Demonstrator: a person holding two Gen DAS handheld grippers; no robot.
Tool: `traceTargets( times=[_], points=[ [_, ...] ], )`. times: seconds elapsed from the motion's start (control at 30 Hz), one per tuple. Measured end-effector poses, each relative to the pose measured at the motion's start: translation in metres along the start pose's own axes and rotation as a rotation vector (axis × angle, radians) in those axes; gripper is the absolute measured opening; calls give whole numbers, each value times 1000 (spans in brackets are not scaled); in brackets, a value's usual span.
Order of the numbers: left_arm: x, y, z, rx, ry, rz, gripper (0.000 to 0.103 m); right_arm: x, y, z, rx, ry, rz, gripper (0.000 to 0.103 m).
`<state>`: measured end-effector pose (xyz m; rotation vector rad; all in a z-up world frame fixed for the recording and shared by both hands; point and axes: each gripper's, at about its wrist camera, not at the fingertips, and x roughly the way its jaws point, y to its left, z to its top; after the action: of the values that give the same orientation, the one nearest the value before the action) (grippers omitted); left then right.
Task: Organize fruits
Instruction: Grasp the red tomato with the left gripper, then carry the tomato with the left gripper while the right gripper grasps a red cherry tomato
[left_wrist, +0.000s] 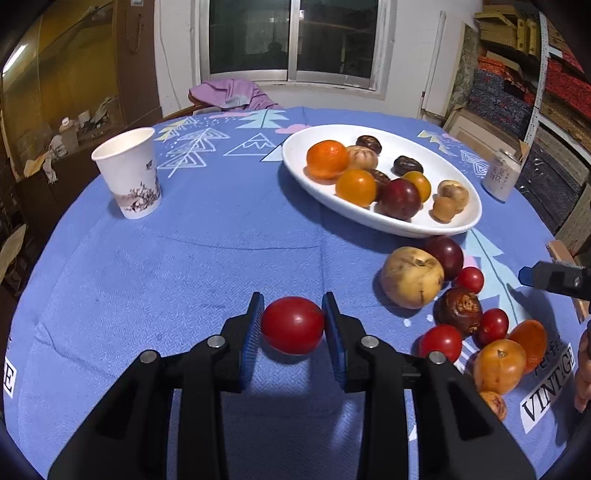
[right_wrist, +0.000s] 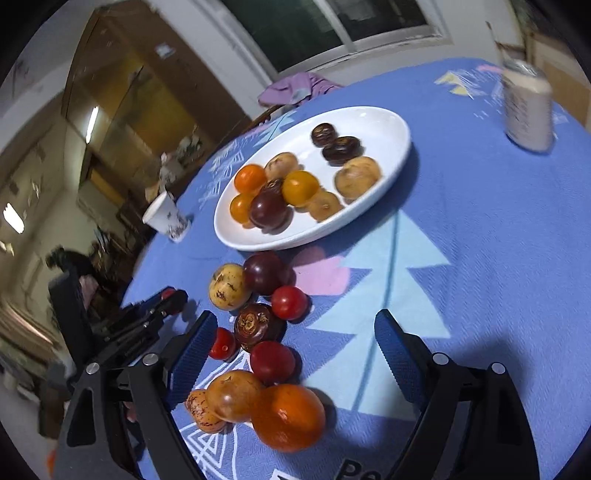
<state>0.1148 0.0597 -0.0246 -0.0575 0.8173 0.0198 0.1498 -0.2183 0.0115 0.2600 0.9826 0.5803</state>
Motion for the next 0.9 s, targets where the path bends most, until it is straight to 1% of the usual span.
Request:
traceTargets(
  times=[0.1,0.17,0.2,0.23,0.3,0.47,0.53,0.6,0.67,0.7,0.77,0.87,0.9],
  points=[
    [5,1,-2,1,17,11,32,12,16,4,-64,37,-32,79],
    [10,2,-3,0,34,5,32,20,20,6,-79,59,-43,68],
    [11,3,-3,-3,40,1,32,24,22,6,-83,70,-47,59],
    [12,5,-3,-9,39,-3,32,27,22,7,-81,76,-51,55],
    [12,6,-4,-17,41,-7,32,33,21,6,-80,86,-58,50],
    [14,5,-4,-13,48,0,33,38,18,7,-65,94,-59,49],
    [18,6,-5,-22,68,-3,36,42,16,8,-55,101,-55,49],
    [17,6,-5,-25,65,-6,36,45,12,8,-33,107,-42,49],
    [17,6,-5,-23,66,-5,37,45,9,8,-19,102,-26,44],
    [17,6,-5,-20,67,-7,38,45,7,8,-6,104,-7,38],
    [17,5,-5,-16,68,-9,39,47,2,9,30,108,30,36],
    [16,4,-7,-9,69,-9,40,46,-2,8,45,101,49,31],
    [15,4,-7,-8,69,-12,40,45,-2,8,50,94,49,26]
  ],
)
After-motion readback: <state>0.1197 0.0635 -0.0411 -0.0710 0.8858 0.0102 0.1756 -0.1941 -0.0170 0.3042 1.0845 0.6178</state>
